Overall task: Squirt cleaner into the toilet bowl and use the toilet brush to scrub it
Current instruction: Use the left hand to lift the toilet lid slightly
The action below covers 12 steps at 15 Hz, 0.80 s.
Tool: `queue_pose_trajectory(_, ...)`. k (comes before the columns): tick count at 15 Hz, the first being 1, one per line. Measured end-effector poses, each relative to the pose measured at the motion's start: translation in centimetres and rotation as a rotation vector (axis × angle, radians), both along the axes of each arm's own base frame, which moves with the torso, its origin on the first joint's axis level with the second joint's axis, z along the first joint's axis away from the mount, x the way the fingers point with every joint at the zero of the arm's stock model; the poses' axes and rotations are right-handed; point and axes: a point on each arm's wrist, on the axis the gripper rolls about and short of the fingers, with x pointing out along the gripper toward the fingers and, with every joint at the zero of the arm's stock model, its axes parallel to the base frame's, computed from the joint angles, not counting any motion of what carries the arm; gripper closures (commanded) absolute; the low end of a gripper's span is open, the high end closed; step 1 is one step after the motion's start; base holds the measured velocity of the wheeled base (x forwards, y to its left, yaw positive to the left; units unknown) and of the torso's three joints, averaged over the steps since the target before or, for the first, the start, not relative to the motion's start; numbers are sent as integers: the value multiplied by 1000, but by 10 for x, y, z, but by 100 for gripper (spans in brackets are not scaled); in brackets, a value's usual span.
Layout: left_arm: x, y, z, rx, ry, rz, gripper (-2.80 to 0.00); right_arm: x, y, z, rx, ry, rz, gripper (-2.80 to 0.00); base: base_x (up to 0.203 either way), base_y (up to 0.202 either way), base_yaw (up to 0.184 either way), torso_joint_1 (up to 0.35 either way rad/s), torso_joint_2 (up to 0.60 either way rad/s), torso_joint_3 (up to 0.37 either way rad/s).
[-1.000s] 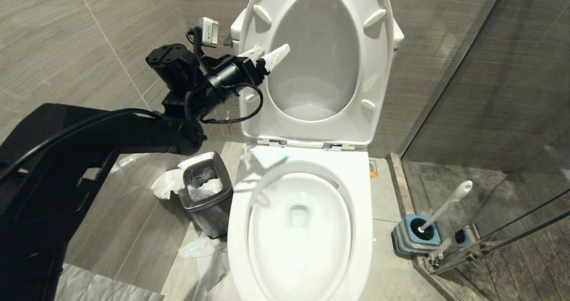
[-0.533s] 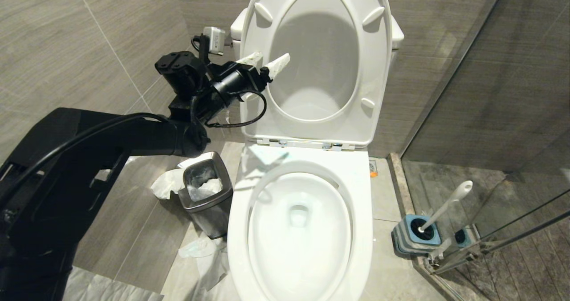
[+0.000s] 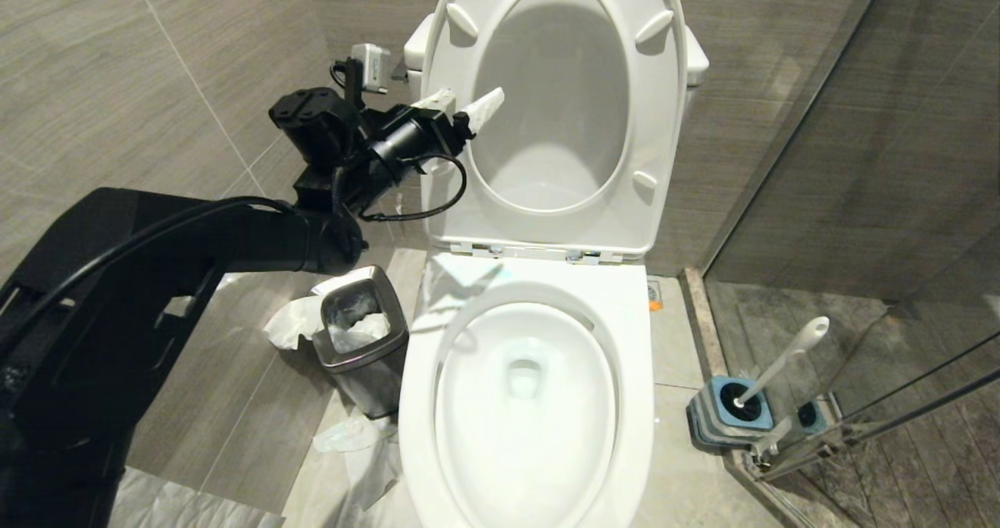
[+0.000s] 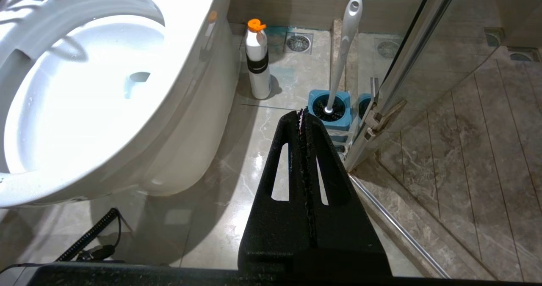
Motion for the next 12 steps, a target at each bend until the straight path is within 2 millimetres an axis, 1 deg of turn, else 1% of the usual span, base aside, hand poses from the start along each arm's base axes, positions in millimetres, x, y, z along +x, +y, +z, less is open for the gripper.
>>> queue_pose_trajectory(3,-15,1,13,-36,44,-40,-280,0,0,0,0,0,0,0,0,0,0,0,0,0)
queue_pose_trajectory(5,-29,3,22,-46,63,-60,-280,0,0,0,0,0,0,0,0,0,0,0,0,0)
queue_pose_trajectory(8,-49,6,30,-38,90,-68,-280,0,0,0,1,0,0,0,0,0,0,0,0,0)
queue_pose_trajectory(10,-62,10,39,-26,120,-56,-280,0,0,0,0,0,0,0,0,0,0,0,0,0)
queue_pose_trajectory(12,-74,15,51,-17,158,4,-280,0,0,0,0,0,0,0,0,0,0,0,0,0)
